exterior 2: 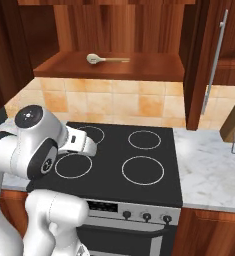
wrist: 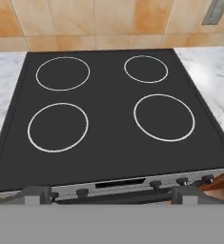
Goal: Organize the utensils by type. Pick up the wooden spoons from the counter and place them in the open cabinet. Then pick up the metallic utensils from the counter and place them in the open drawer.
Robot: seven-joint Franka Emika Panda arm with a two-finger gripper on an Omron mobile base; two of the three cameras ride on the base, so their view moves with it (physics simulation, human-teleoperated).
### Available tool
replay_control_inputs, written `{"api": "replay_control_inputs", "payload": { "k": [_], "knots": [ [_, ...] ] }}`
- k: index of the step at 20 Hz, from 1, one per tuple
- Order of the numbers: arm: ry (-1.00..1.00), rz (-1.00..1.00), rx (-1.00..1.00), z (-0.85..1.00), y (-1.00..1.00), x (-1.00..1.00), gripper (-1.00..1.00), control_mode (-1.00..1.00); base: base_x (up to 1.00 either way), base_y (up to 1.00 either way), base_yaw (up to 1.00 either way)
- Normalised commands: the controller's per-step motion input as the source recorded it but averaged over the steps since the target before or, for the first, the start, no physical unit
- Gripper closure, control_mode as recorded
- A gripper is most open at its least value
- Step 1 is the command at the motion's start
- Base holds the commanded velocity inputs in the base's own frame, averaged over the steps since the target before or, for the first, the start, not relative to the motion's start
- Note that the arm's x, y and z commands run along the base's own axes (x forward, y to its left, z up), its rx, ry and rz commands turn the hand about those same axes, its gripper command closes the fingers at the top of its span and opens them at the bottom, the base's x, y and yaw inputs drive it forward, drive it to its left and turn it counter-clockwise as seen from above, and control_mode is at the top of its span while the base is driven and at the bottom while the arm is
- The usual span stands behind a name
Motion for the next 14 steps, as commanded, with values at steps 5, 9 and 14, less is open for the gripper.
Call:
{"api": "replay_control_inputs", "payload": {
  "k": [5,9,14],
  "knots": [
    [-0.02,0.0,0.0,-0.01,-0.02,-0.1,-1.0,1.0,-0.69,-0.18,-0.06],
    [0.0,0.0,0.0,0.0,0.0,0.0,-1.0,1.0,-0.9,-0.25,-0.29],
    [0.0,0.0,0.0,0.0,0.0,0.0,-1.0,1.0,-0.08,0.04,-1.0]
  ]
}}
